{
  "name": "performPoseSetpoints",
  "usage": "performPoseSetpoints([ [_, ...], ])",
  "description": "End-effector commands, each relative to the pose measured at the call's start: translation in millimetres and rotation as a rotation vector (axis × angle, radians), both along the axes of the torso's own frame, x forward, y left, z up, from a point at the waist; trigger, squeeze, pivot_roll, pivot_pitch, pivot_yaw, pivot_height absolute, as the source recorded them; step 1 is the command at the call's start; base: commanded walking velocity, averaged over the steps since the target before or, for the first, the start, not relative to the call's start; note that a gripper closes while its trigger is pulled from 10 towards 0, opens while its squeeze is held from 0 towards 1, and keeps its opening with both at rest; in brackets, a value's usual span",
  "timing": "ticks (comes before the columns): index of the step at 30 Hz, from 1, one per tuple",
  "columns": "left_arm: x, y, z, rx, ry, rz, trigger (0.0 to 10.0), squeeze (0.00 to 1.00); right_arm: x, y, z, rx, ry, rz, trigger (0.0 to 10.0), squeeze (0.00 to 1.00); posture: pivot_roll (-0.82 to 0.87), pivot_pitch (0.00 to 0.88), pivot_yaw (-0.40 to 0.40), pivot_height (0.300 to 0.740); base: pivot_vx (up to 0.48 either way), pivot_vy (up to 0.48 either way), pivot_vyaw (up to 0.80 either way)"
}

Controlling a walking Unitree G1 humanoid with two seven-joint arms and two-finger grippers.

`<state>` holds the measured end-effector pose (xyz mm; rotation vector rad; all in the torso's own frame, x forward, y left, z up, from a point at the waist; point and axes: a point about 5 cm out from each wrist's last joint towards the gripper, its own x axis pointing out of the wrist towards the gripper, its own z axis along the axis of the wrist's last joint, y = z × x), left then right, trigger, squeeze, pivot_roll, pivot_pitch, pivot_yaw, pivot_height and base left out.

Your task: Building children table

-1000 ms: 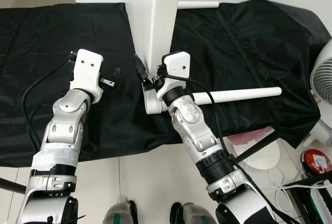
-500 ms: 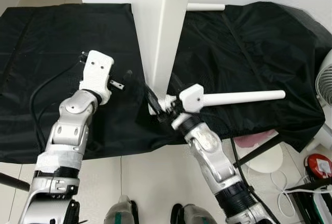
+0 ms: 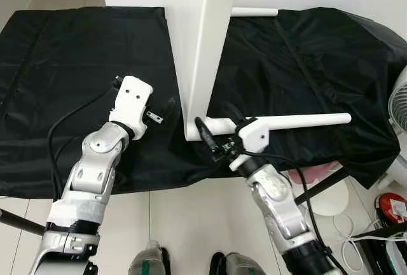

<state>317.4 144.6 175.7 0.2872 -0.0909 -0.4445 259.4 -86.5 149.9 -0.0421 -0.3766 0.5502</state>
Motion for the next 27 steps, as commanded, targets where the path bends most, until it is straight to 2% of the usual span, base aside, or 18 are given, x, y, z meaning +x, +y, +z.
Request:
performPoseSetpoints([
  [1,-10.2,-6.6,-2.2,0.025,0.009,-0.099,10.0,0.00,-2.0,-15.5,-6.3,-0.028,0.017,-0.039,10.0,0.00,0.09,0.017,-0.022,0.740,0.000,0.000,0.00],
  [4,-15.6,-4.9,-3.8,0.021,0.028,-0.118,10.0,0.00,-1.4,-24.3,-8.5,-0.035,0.027,-0.074,10.0,0.00,0.09,0.015,-0.026,0.740,0.000,0.000,0.00],
  [5,-17.7,-3.4,-3.7,0.027,0.028,-0.119,10.0,0.29,-0.6,-28.0,-8.9,-0.037,0.029,-0.090,10.0,0.00,0.09,0.015,-0.026,0.740,0.000,0.000,0.00],
  [7,-18.9,-2.3,-3.8,0.036,0.031,-0.115,10.0,0.29,0.0,-31.0,-9.1,-0.039,0.031,-0.103,10.0,0.00,0.09,0.018,-0.029,0.740,0.000,0.000,0.00],
  [8,-23.5,-2.4,-2.4,0.023,0.034,-0.150,10.0,1.00,1.3,-34.6,-9.4,-0.042,0.032,-0.122,10.0,0.00,0.09,0.021,-0.030,0.740,0.000,0.000,0.00],
  [9,-28.9,-3.0,-1.3,0.011,0.046,-0.193,10.0,1.00,3.3,-39.4,-9.8,-0.043,0.037,-0.147,10.0,0.00,0.09,0.023,-0.035,0.740,0.000,0.000,0.00],
  [11,-30.1,-3.1,-1.4,0.012,0.051,-0.201,10.0,1.00,4.0,-41.0,-10.0,-0.042,0.039,-0.154,10.0,0.00,0.09,0.023,-0.035,0.740,0.000,0.000,0.00],
  [15,-39.2,-5.7,-3.3,0.044,0.087,-0.283,10.0,1.00,6.1,-47.8,-10.9,-0.053,0.047,-0.177,10.0,0.00,0.09,0.033,-0.044,0.740,0.000,0.000,0.00],
  [17,-49.4,-10.0,-4.2,0.021,0.121,-0.376,10.0,0.99,8.1,-55.8,-13.0,-0.068,0.057,-0.206,10.0,0.00,0.09,0.039,-0.049,0.740,0.000,0.000,0.00],
  [18,-49.4,-10.0,-4.2,0.021,0.121,-0.376,10.0,0.99,8.1,-55.8,-13.0,-0.068,0.057,-0.206,10.0,0.00,0.09,0.039,-0.049,0.740,0.000,0.000,0.00],
  [19,-52.8,-11.3,-6.1,0.015,0.141,-0.401,10.0,0.63,9.0,-59.4,-13.6,-0.072,0.061,-0.219,10.0,0.00,0.09,0.039,-0.049,0.740,0.000,0.000,0.00],
  [20,-54.6,-12.2,-7.8,0.012,0.154,-0.412,10.0,0.00,9.6,-62.3,-13.7,-0.075,0.062,-0.229,10.0,0.00,0.09,0.039,-0.049,0.740,0.000,0.000,0.00],
  [25,-45.1,-19.8,-11.9,-0.020,0.178,-0.276,10.0,0.00,13.6,-74.7,-13.4,-0.081,0.071,-0.297,10.0,0.00,0.09,0.046,-0.055,0.740,0.000,0.000,0.00],
  [27,-44.7,-21.1,-11.9,-0.019,0.177,-0.264,10.0,0.00,13.9,-76.0,-13.6,-0.079,0.072,-0.304,10.0,0.00,0.09,0.046,-0.055,0.740,0.000,0.000,0.00],
])
